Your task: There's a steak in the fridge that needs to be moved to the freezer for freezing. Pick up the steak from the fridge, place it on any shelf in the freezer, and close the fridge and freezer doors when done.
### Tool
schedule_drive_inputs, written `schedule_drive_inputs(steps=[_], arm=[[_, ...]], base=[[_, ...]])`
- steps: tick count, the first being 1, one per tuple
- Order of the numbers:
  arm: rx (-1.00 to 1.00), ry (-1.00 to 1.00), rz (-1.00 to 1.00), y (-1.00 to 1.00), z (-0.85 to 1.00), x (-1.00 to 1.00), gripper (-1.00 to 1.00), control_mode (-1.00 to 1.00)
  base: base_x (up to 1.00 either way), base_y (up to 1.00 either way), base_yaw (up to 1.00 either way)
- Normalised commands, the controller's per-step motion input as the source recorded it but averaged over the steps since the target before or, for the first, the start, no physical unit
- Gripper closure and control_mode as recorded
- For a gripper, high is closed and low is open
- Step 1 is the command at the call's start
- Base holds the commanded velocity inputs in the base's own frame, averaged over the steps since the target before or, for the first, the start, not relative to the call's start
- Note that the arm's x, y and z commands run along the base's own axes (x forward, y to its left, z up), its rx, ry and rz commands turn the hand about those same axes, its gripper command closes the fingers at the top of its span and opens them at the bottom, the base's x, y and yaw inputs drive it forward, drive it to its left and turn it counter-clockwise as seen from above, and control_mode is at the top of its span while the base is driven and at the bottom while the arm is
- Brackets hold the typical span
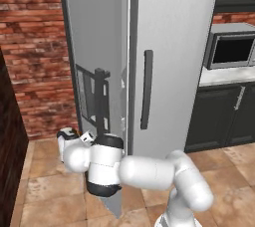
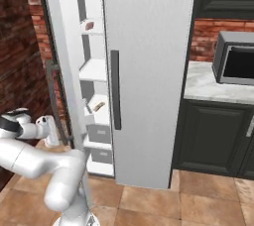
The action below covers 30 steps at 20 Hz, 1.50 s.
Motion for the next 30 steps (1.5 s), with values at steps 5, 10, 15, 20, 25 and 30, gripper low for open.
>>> schedule_drive_inputs(steps=[5, 10, 15, 20, 25, 30], arm=[[-0.02, 0.0, -0.38, -0.34, 0.0, 0.78, -1.0, -1.0], [0.0, 0.0, -0.33, -0.35, 0.0, 0.82, -1.0, -1.0], [0.0, 0.0, -0.26, -0.27, 0.0, 0.99, -1.0, -1.0], [0.0, 0.0, -0.15, -0.39, 0.02, 0.99, -1.0, -1.0], [0.03, 0.0, -0.07, -0.41, 0.03, 0.98, -1.0, -1.0], [0.01, 0.0, -0.03, -0.21, 0.01, 0.89, -1.0, -1.0]], base=[[0.0, 0.0, 0.0], [0.0, 0.0, 0.0], [0.0, 0.0, 0.0], [0.0, 0.0, 0.0], [0.0, 0.0, 0.0], [0.0, 0.0, 0.0]])
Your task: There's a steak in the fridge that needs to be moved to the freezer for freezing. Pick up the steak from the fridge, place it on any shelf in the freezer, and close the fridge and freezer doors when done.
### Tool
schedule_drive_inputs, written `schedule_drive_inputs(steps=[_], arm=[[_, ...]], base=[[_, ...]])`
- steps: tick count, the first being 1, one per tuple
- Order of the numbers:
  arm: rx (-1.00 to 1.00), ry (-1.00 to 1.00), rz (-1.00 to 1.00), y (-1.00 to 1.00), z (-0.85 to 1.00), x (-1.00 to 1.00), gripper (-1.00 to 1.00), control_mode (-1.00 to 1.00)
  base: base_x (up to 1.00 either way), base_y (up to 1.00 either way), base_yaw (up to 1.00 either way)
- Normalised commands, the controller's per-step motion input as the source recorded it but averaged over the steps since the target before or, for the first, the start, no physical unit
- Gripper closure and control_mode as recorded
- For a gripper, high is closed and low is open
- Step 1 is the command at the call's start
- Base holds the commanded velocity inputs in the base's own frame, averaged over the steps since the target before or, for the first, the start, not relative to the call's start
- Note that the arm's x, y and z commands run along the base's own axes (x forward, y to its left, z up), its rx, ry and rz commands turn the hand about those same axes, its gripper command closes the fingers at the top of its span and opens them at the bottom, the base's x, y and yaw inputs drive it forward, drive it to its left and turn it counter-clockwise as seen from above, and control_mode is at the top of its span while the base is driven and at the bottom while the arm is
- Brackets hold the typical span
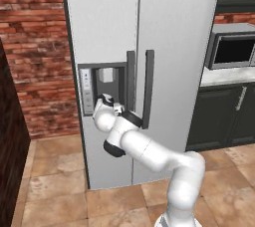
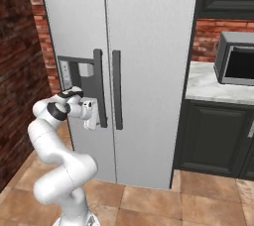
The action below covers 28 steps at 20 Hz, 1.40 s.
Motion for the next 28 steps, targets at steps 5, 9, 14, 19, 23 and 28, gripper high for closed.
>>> schedule_drive_inputs(steps=[5, 9, 14, 19, 23, 28], arm=[[0.0, -0.05, 0.0, 0.0, 0.5, -0.05, -1.0, -1.0], [0.0, -0.18, 0.0, 0.0, 0.75, -0.66, -1.0, -1.0], [0.0, -0.23, 0.0, 0.01, 0.8, -0.98, -1.0, -1.0], [0.0, -0.15, 0.0, -0.11, 0.98, -0.67, -1.0, -1.0], [0.0, -0.24, 0.0, -0.59, 0.94, -0.73, -1.0, -1.0], [0.03, -0.4, -0.03, -0.57, 0.82, -0.67, -1.0, -1.0]], base=[[0.0, 0.0, 0.0], [0.0, 0.0, 0.0], [0.0, 0.0, 0.0], [0.0, 0.0, 0.0], [0.0, 0.0, 0.0], [0.0, 0.0, 0.0]])
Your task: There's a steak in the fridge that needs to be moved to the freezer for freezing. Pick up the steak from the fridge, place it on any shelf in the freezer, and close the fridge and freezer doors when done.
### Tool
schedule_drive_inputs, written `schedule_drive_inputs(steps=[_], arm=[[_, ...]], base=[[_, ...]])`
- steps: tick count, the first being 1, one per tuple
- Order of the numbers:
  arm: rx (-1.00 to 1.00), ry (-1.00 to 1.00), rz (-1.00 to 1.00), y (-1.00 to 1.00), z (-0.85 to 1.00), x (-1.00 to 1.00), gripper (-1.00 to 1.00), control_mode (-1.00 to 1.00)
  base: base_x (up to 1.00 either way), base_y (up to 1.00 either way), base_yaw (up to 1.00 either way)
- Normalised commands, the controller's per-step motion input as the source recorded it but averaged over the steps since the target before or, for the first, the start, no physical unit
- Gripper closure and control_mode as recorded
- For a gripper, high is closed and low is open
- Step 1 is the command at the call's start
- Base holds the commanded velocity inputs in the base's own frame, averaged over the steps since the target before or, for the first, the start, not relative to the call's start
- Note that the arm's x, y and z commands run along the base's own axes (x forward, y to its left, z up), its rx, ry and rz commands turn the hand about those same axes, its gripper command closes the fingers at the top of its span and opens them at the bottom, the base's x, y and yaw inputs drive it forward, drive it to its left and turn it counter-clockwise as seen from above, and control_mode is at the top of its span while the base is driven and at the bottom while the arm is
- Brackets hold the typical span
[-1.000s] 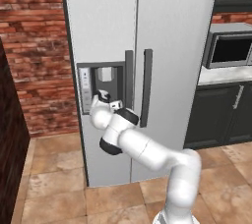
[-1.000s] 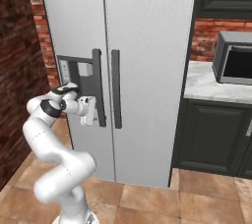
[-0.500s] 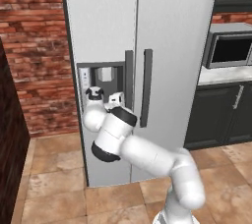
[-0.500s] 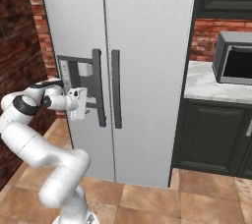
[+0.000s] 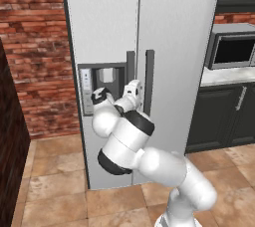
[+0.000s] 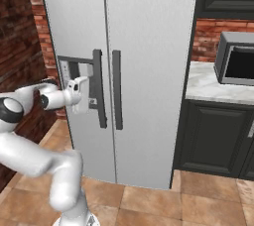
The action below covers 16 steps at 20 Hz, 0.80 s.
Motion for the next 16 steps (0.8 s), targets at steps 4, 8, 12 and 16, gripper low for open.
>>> schedule_drive_inputs(steps=[4, 8, 12, 16], arm=[[0.21, -0.51, -0.09, -0.54, 0.72, -0.65, -1.0, -1.0], [0.42, -0.47, -0.09, -0.47, 0.56, -0.47, -1.0, -1.0], [0.57, -0.35, -0.02, -0.23, 0.51, -0.42, -1.0, -1.0], [0.66, -0.27, 0.0, -0.08, 0.51, -0.27, -1.0, -1.0]], base=[[0.0, 0.0, 0.0], [0.0, 0.0, 0.0], [0.0, 0.0, 0.0], [0.0, 0.0, 0.0]])
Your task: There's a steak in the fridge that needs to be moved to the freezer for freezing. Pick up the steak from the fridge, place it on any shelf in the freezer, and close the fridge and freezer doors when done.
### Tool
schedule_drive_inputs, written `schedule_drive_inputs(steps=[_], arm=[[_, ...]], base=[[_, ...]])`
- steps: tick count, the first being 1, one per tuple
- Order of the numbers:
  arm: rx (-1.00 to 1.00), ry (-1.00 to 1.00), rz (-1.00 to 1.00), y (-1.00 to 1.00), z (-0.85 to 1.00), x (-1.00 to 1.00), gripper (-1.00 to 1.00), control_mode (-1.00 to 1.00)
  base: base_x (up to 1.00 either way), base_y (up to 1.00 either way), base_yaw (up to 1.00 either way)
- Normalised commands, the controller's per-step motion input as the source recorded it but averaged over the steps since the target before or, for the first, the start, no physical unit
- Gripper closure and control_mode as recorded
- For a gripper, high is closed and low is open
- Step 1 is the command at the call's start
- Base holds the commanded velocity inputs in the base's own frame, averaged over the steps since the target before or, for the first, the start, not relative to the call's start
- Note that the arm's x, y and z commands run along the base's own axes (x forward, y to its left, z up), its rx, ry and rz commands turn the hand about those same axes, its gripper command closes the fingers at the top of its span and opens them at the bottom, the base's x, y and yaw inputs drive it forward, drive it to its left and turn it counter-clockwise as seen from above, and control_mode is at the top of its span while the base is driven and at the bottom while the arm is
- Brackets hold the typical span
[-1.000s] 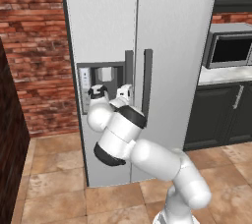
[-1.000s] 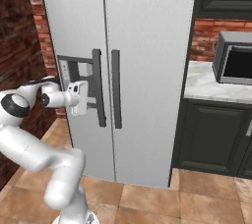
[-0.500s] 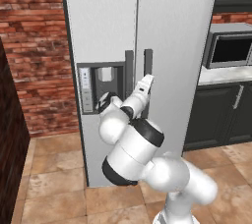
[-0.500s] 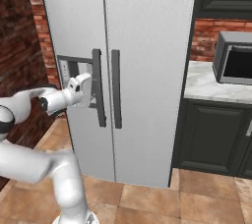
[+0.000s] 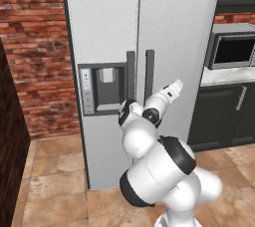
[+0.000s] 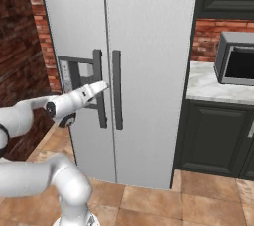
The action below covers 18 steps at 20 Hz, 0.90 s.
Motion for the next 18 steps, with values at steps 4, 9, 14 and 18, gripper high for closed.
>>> schedule_drive_inputs(steps=[4, 9, 14, 18], arm=[[0.75, -0.16, 0.04, 0.0, 0.16, -0.04, -1.0, -1.0], [0.8, -0.02, 0.26, -0.28, 0.02, 0.4, -1.0, -1.0], [0.62, -0.01, 0.38, -0.32, 0.0, 0.73, -1.0, -1.0], [0.3, -0.02, 0.27, -0.42, -0.12, 0.81, -1.0, -1.0]], base=[[0.0, 0.0, 0.0], [0.0, 0.0, 0.0], [0.0, 0.0, 0.0], [0.0, 0.0, 0.0]])
